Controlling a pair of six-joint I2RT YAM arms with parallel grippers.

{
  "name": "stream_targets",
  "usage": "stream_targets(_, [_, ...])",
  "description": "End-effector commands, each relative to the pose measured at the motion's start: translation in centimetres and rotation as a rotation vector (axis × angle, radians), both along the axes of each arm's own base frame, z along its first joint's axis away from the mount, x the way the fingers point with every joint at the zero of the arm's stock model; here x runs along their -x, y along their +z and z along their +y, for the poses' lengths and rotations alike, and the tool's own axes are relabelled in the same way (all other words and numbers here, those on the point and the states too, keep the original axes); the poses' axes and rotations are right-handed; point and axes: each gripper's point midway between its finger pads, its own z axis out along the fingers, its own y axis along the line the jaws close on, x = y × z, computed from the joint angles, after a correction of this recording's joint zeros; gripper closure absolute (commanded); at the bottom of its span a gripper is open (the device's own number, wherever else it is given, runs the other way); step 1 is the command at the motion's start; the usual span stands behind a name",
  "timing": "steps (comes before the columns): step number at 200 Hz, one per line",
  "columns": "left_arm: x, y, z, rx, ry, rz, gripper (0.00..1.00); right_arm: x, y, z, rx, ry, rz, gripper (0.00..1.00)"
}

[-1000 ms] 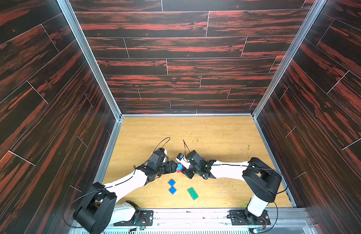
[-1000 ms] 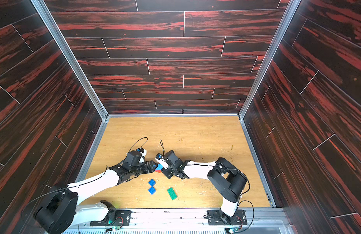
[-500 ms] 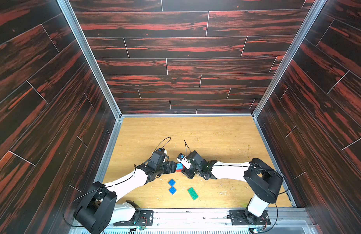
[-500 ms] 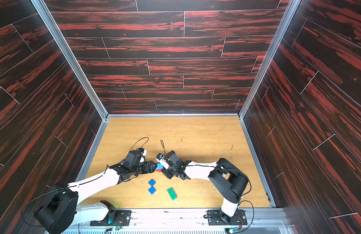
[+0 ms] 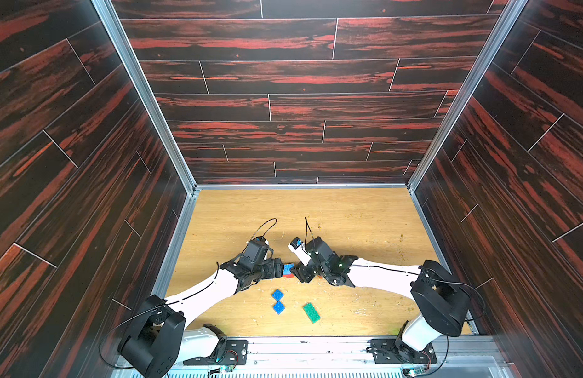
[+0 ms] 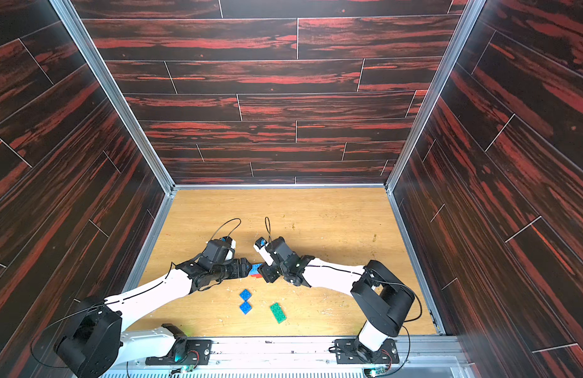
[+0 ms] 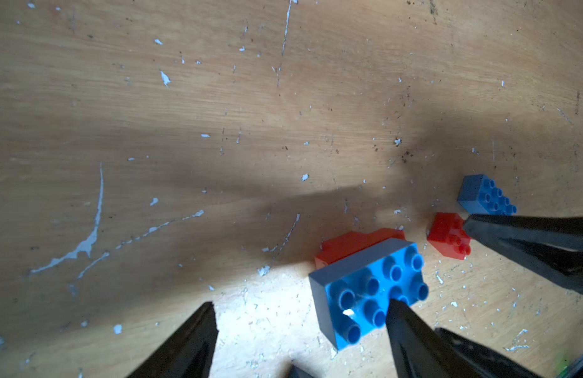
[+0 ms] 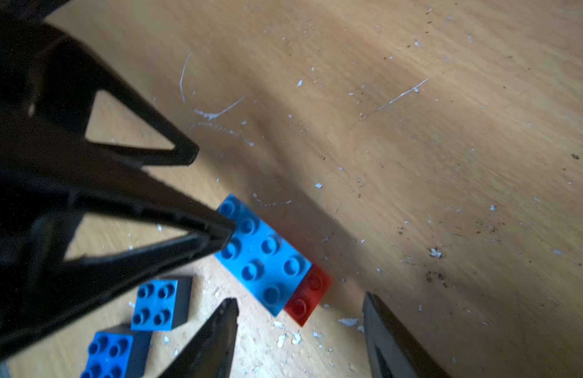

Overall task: Assemble a heart with lego
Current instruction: Assemble the lego brick with the lego brick.

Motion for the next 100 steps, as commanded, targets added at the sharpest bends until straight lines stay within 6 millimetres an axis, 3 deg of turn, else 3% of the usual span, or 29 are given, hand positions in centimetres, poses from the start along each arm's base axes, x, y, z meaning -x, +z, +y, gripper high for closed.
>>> stream_targets(1, [-0.5,1.5,-0.1,-0.003,0.001,-0.026,0.15,-0.9,0.2,-0.1,-0.027,-0.085,0.076,0.35])
stream_targets(43, [-0.6,1.1,-0.5,0.000,-0.005,0.000,0.15,-2.1,-0.7,-1.3,0.007,-0.210,0.170,0.37])
stream_targets(100, [-0.5,0.3,-0.8,-0.015,-0.026,0.038,0.15,-1.1,-1.6,-1.0,-0.006,-0.195,0.253,0.37])
